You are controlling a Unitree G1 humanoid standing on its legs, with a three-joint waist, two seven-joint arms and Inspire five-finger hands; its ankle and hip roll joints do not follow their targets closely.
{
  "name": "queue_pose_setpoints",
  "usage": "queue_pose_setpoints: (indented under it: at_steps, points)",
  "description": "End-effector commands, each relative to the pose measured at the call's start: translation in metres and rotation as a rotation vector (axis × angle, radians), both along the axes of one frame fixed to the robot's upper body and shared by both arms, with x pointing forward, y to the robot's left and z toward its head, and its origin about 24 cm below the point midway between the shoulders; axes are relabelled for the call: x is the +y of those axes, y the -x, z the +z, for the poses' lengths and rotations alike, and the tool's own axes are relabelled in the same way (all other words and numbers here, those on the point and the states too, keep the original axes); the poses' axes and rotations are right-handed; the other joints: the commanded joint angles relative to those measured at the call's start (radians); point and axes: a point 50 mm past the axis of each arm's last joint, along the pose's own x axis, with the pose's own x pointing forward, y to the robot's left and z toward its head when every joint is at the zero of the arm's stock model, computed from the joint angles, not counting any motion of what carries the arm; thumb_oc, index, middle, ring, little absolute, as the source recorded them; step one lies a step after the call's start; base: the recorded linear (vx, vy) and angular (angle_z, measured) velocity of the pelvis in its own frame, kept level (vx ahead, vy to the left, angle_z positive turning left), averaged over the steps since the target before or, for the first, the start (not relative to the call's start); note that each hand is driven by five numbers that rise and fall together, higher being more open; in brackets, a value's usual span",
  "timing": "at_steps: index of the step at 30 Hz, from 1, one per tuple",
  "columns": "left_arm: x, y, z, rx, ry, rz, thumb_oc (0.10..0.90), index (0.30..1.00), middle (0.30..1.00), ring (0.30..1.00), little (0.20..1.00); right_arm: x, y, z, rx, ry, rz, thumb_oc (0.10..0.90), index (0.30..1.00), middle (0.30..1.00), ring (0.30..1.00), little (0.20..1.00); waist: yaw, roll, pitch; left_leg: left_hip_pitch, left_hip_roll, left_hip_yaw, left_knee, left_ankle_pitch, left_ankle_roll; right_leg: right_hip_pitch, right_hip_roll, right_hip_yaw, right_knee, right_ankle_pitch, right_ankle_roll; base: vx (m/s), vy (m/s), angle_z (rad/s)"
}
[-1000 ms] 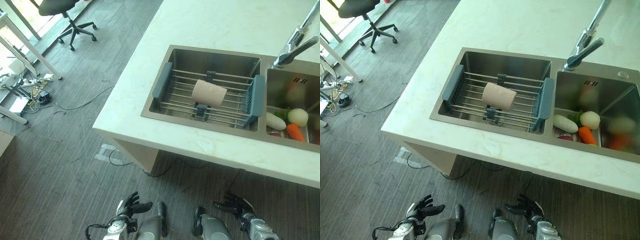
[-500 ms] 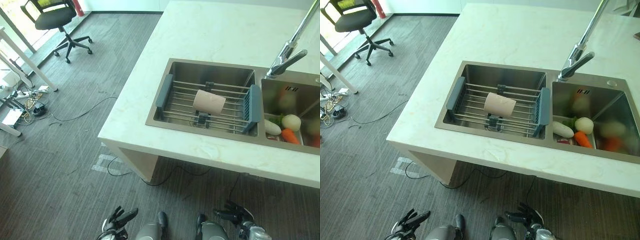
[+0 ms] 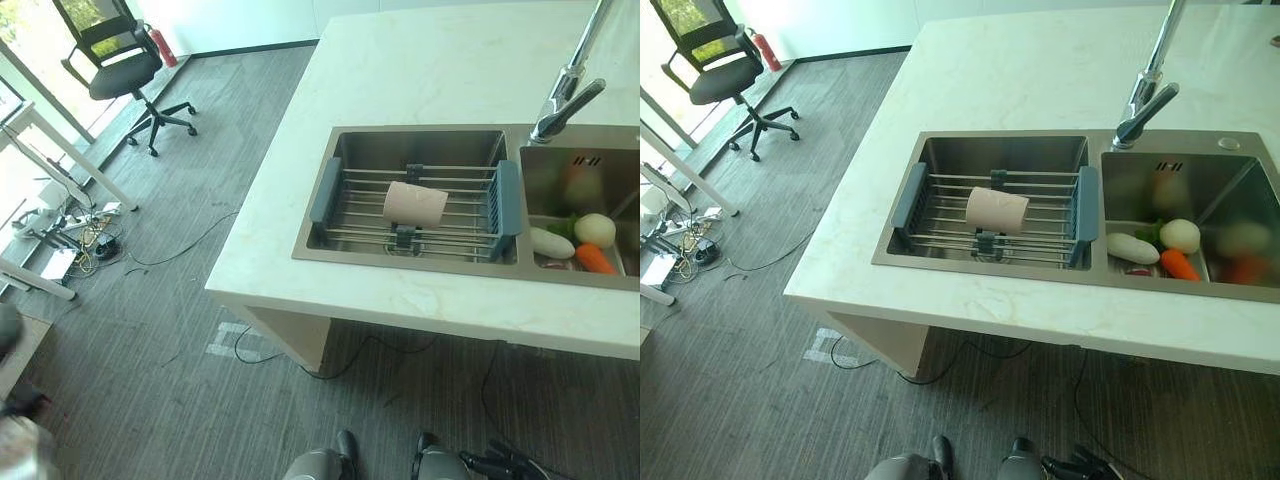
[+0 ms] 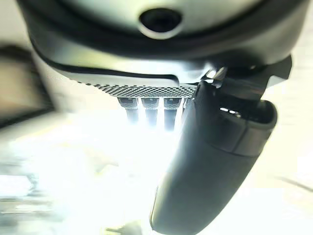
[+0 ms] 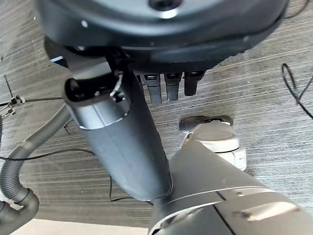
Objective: Place the dishes in the dishwasher.
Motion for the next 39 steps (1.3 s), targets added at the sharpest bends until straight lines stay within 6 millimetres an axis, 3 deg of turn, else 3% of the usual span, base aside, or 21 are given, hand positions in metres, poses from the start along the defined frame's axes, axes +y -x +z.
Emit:
queue_pose_setpoints:
  at_steps: [1,3,4,8,12,14,17,20,25,39]
  points:
    - [-0.032,-0.040,0.048,-0.016,-0.205,-0.284,0.800,0.900,0.900,0.900,0.900,0.012,-0.033,0.003,-0.080,-0.034,0.011,0.800,0.900,0.900,0.900,0.900,-0.031,-0.017,-0.010,-0.008,0.020,-0.083,0.096,-0.192,-0.029,0.077,0.010,-0.010,-0.018,-0.149,0.043,0.05,-0.051,-0.18]
    - [-0.051,-0.053,0.072,-0.002,-0.303,-0.399,0.800,0.900,0.900,0.900,0.900,0.012,-0.031,0.002,-0.066,-0.040,-0.001,0.800,0.900,0.900,0.900,0.900,-0.041,-0.017,-0.013,-0.003,0.024,-0.072,0.096,-0.195,-0.031,0.077,0.011,-0.002,-0.018,-0.146,0.048,0.02,-0.028,-0.28]
    - [-0.073,-0.066,0.095,0.039,-0.408,-0.478,0.800,0.900,0.900,0.900,0.900,0.012,-0.027,0.001,-0.050,-0.046,-0.012,0.800,0.900,0.900,0.900,0.900,-0.053,-0.018,-0.016,0.004,0.027,-0.060,0.096,-0.201,-0.031,0.077,0.013,0.007,-0.018,-0.143,0.057,0.04,-0.047,-0.31]
    - [-0.114,-0.089,0.125,0.120,-0.549,-0.673,0.800,0.900,0.900,0.900,0.900,0.011,-0.017,-0.002,-0.019,-0.066,-0.043,0.800,0.900,0.900,0.900,0.900,-0.094,-0.023,-0.016,0.016,0.036,-0.027,0.096,-0.209,-0.026,0.066,0.015,0.034,-0.018,-0.126,0.075,0.04,-0.059,-0.48]
    - [-0.138,-0.100,0.130,0.158,-0.584,-0.795,0.800,0.900,0.900,0.900,0.900,0.010,-0.011,-0.003,-0.007,-0.076,-0.050,0.800,0.900,0.900,0.900,0.900,-0.122,-0.024,-0.006,0.013,0.039,-0.007,0.096,-0.206,-0.023,0.044,0.016,0.059,-0.018,-0.106,0.086,0.00,-0.019,-0.31]
    - [-0.163,-0.109,0.123,0.283,-0.744,-0.855,0.800,0.900,0.900,0.900,0.900,0.011,-0.007,-0.003,-0.006,-0.093,-0.053,0.800,0.900,0.900,0.900,0.900,-0.145,-0.023,0.003,0.016,0.039,0.006,0.096,-0.211,-0.022,0.035,0.018,0.077,-0.018,-0.097,0.096,0.00,-0.016,-0.24]
    - [-0.189,-0.127,0.112,0.428,-0.784,-0.923,0.800,0.900,0.900,0.900,0.900,0.011,-0.006,-0.004,-0.003,-0.087,-0.039,0.800,0.900,0.900,0.900,0.900,-0.173,-0.024,0.017,0.008,0.038,0.023,0.096,-0.208,-0.015,0.011,0.021,0.102,-0.018,-0.078,0.103,-0.05,-0.019,-0.21]
    - [-0.197,-0.142,0.101,0.524,-0.798,-0.900,0.800,0.900,0.900,0.900,0.900,0.009,-0.007,-0.002,0.002,-0.072,-0.021,0.800,0.900,0.900,0.900,0.900,-0.195,-0.015,0.032,0.005,0.031,0.034,0.096,-0.205,-0.011,-0.002,0.024,0.124,-0.018,-0.066,0.106,-0.02,0.034,-0.22]
    - [-0.192,-0.150,0.091,0.537,-0.801,-0.844,0.800,0.900,0.900,0.900,0.900,0.007,-0.005,-0.001,0.015,-0.063,-0.025,0.800,0.900,0.900,0.900,0.900,-0.215,0.000,0.048,0.014,0.025,0.048,0.096,-0.204,-0.007,-0.004,0.027,0.143,-0.018,-0.059,0.107,0.01,0.037,-0.30]
    - [-0.188,-0.147,0.113,0.384,-0.814,-0.748,0.800,0.900,0.900,0.900,0.900,0.009,-0.003,-0.003,0.039,-0.077,-0.002,0.800,0.900,0.900,0.900,0.900,-0.224,0.023,0.068,0.004,0.010,0.048,0.096,-0.204,-0.004,-0.016,0.022,0.155,-0.018,-0.053,0.113,0.00,0.004,0.01]
